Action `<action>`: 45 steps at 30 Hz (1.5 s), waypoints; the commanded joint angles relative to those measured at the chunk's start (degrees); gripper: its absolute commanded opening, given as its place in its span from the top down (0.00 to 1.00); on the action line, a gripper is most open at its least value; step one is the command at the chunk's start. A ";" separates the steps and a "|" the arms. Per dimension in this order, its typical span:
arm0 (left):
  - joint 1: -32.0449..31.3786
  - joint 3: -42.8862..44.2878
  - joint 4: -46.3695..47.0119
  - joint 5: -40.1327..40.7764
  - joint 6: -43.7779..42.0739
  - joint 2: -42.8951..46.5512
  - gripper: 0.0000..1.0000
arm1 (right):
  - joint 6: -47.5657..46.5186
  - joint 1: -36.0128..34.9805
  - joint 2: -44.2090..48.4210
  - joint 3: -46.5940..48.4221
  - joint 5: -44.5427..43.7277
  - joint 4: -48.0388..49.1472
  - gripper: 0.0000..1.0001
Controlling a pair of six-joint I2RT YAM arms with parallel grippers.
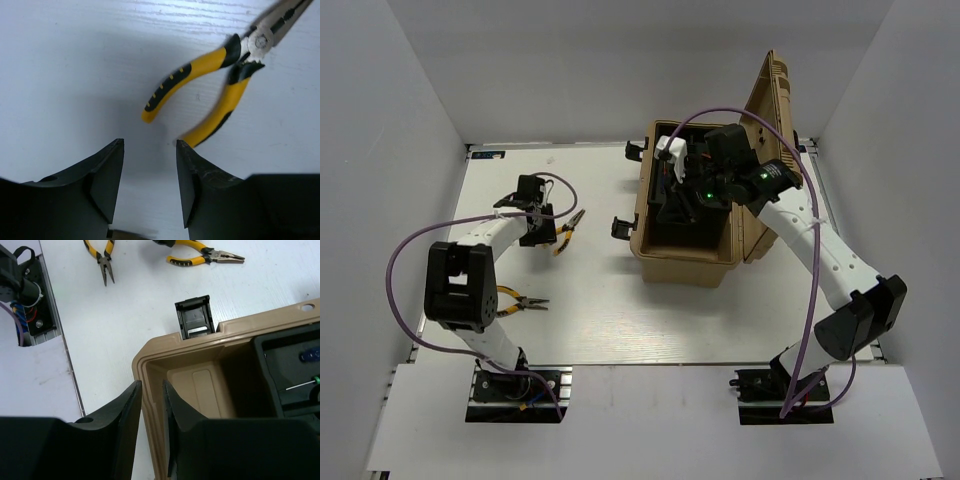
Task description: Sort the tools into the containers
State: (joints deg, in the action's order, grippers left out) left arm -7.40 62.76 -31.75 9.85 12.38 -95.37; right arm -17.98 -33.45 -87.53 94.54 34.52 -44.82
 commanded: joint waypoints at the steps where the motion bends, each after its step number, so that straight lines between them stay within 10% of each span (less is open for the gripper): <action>1: 2.21 2.36 3.79 -4.04 -2.36 -2.53 0.44 | -1.62 -0.21 0.34 0.03 3.18 0.87 0.71; 13: 3.88 10.09 6.87 -9.32 -4.74 -12.81 0.46 | -1.54 -0.03 2.54 -4.80 2.65 3.15 0.71; 24: 3.88 9.48 4.50 -8.18 -5.26 -8.00 1.00 | -1.10 0.14 3.76 -5.51 2.57 3.77 0.71; 26: 3.36 9.48 4.50 -10.10 -5.26 -4.93 1.00 | -1.18 0.14 4.03 -5.51 1.43 3.77 0.49; 29: 2.74 10.71 5.90 -16.24 -5.26 2.19 1.00 | -1.62 0.14 5.08 -5.68 -1.38 4.03 0.43; 31: 2.22 11.24 7.39 -24.32 -5.26 7.38 1.00 | -1.80 0.05 5.43 -5.33 -4.63 4.04 0.49; 35: 1.08 12.64 15.03 -41.11 -6.58 12.66 1.00 | 0.13 0.32 6.23 -3.58 -13.85 5.70 1.00; 45: -5.95 15.54 28.67 -59.24 -5.00 11.63 1.00 | 6.72 1.37 7.81 3.71 -42.86 9.04 1.00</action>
State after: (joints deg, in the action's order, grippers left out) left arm -11.22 75.50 -9.82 -42.11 5.76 -82.81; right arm -14.22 -32.60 -82.56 94.32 1.85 -39.55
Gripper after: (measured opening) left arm 0.178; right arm 0.008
